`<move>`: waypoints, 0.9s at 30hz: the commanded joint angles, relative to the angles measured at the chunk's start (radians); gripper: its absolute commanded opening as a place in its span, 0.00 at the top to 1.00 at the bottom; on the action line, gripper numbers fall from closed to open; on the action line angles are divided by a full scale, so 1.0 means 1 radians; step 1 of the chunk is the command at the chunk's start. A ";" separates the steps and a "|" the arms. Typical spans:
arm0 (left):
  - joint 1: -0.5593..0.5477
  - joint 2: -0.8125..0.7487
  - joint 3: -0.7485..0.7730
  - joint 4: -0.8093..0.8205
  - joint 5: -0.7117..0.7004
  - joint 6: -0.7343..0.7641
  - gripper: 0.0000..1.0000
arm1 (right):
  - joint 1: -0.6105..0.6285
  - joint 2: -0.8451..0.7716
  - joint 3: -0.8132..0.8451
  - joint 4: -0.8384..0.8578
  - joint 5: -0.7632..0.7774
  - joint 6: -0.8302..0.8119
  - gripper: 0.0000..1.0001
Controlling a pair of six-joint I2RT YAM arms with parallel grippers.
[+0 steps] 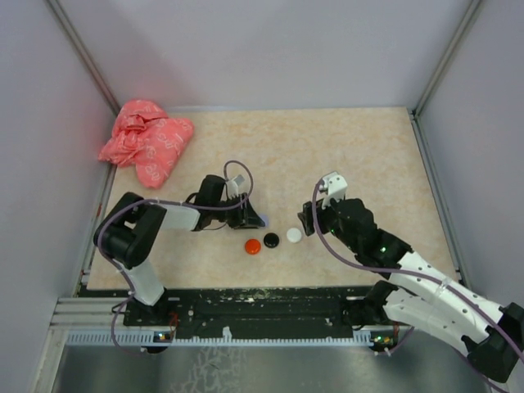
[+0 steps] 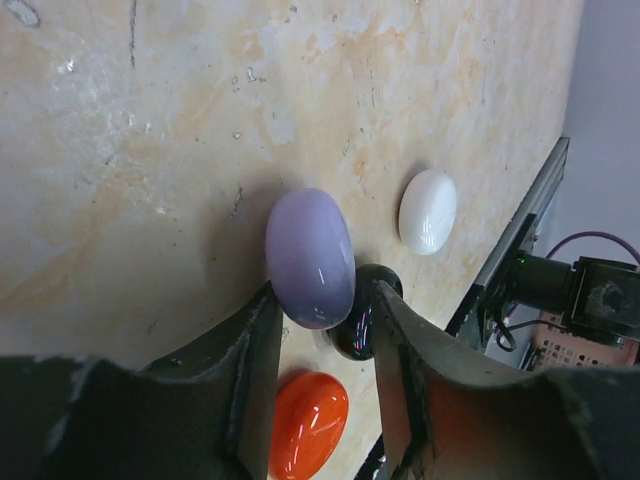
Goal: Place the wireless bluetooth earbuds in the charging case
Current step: Place the charging case at the center of the board.
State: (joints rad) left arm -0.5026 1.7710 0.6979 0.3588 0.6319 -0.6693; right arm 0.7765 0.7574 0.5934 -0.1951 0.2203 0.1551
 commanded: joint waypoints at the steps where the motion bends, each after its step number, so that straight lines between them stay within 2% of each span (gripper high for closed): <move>1: -0.007 -0.045 0.013 -0.126 -0.080 0.062 0.50 | 0.001 -0.036 0.015 -0.003 0.029 -0.010 0.31; 4: -0.007 -0.113 0.009 -0.207 -0.127 0.099 0.40 | 0.001 -0.058 0.026 -0.028 0.032 0.000 0.31; 8: -0.006 -0.229 0.008 -0.344 -0.214 0.152 0.38 | 0.001 -0.087 0.049 -0.076 0.035 0.007 0.31; 10: -0.006 -0.314 0.004 -0.411 -0.266 0.171 0.32 | 0.001 -0.109 0.063 -0.111 0.058 0.008 0.31; 14: 0.000 -0.528 -0.002 -0.534 -0.344 0.203 0.17 | 0.001 -0.164 0.091 -0.191 0.128 0.003 0.30; 17: 0.003 -0.730 0.006 -0.639 -0.420 0.218 0.01 | 0.001 -0.221 0.111 -0.255 0.195 0.001 0.28; 24: 0.003 -1.212 -0.058 -0.700 -0.678 0.211 0.00 | 0.001 -0.347 0.141 -0.362 0.315 0.009 0.21; 27: 0.003 -1.371 -0.091 -0.709 -0.723 0.232 0.00 | 0.001 -0.399 0.140 -0.398 0.365 0.013 0.18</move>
State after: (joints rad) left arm -0.5034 0.5411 0.6579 -0.2825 0.0475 -0.4690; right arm 0.7765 0.4122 0.6903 -0.5327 0.4793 0.1600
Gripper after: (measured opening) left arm 0.998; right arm 0.799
